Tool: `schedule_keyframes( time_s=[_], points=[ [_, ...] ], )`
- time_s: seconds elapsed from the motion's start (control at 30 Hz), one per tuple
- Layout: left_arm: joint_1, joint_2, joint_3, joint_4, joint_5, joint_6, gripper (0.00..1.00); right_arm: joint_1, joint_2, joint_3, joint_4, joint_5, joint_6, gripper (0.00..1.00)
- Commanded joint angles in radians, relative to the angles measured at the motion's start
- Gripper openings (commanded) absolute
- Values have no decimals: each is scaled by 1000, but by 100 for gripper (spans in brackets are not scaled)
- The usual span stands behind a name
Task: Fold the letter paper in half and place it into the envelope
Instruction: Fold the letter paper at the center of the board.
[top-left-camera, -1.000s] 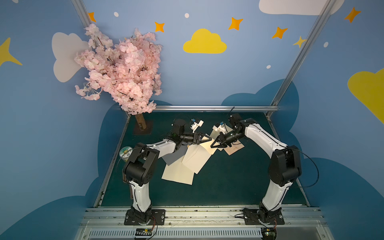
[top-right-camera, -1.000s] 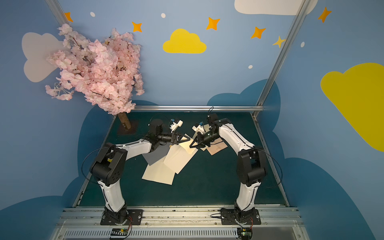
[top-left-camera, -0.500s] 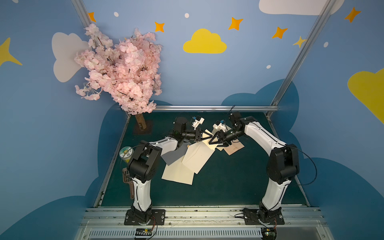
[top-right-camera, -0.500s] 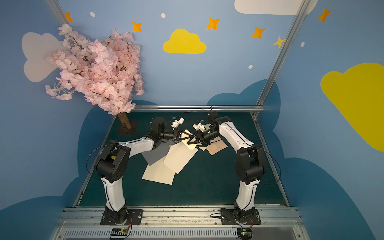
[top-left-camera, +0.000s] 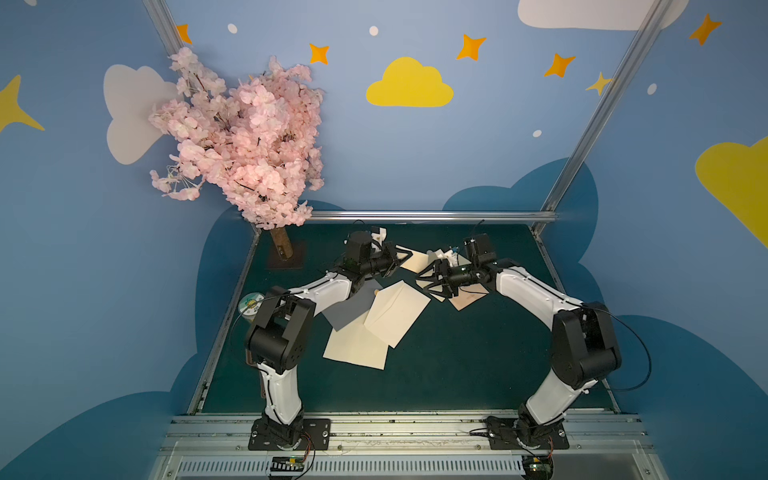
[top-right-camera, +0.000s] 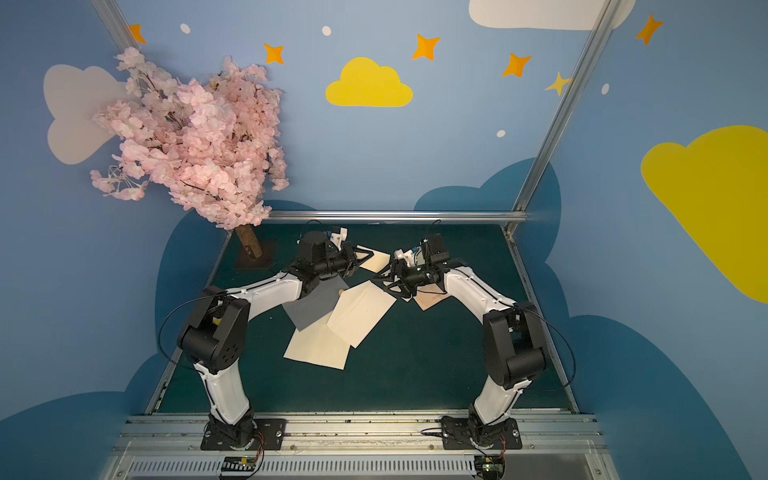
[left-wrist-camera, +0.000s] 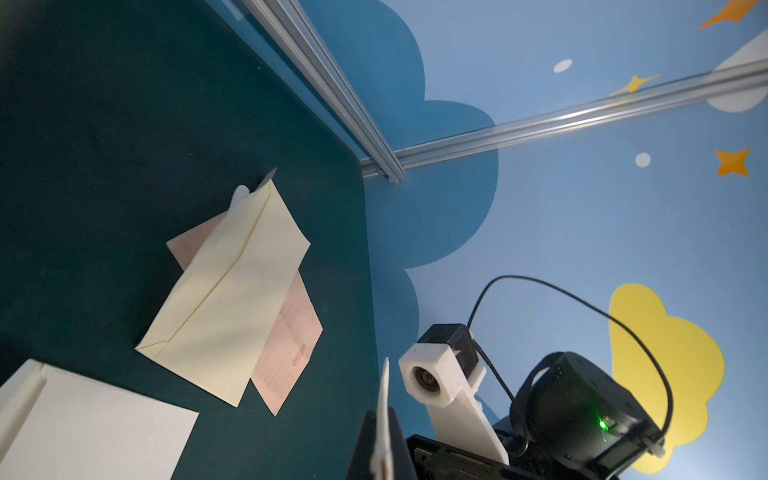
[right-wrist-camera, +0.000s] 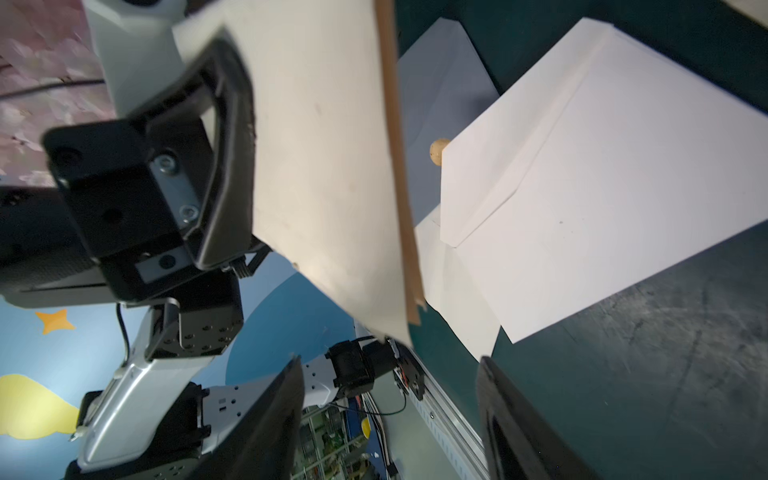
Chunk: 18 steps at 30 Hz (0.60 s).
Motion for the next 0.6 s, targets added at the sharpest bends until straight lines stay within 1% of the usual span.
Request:
schedule_keyframes(
  time_s=[0.0, 0.13, 0.2, 0.23, 0.27, 0.3, 0.37, 0.4, 0.57],
  points=[
    [-26, -35, -34, 26, -167, -113, 2, 0, -25, -53, 342, 67, 248, 65],
    [-50, -5, -44, 106, -197, -180, 2, 6, 13, -56, 465, 74, 334, 62],
    [-65, 2, -60, 139, -230, -209, 2, 5, 27, -66, 536, 87, 380, 58],
    [-73, 2, -72, 164, -251, -220, 2, 5, 32, -75, 567, 95, 401, 55],
    [-80, 0, -85, 188, -260, -230, 2, 5, 36, -83, 597, 102, 423, 49],
    [-87, 0, -95, 209, -299, -238, 2, 6, 39, -88, 621, 108, 438, 44],
    [-98, 2, -117, 260, -330, -253, 2, 6, 39, -95, 639, 118, 449, 34],
    [-104, 1, -126, 284, -344, -256, 2, 7, 37, -97, 639, 122, 449, 27],
    [-122, 1, -157, 363, -377, -255, 2, 3, 25, -115, 626, 129, 439, 2]
  ],
)
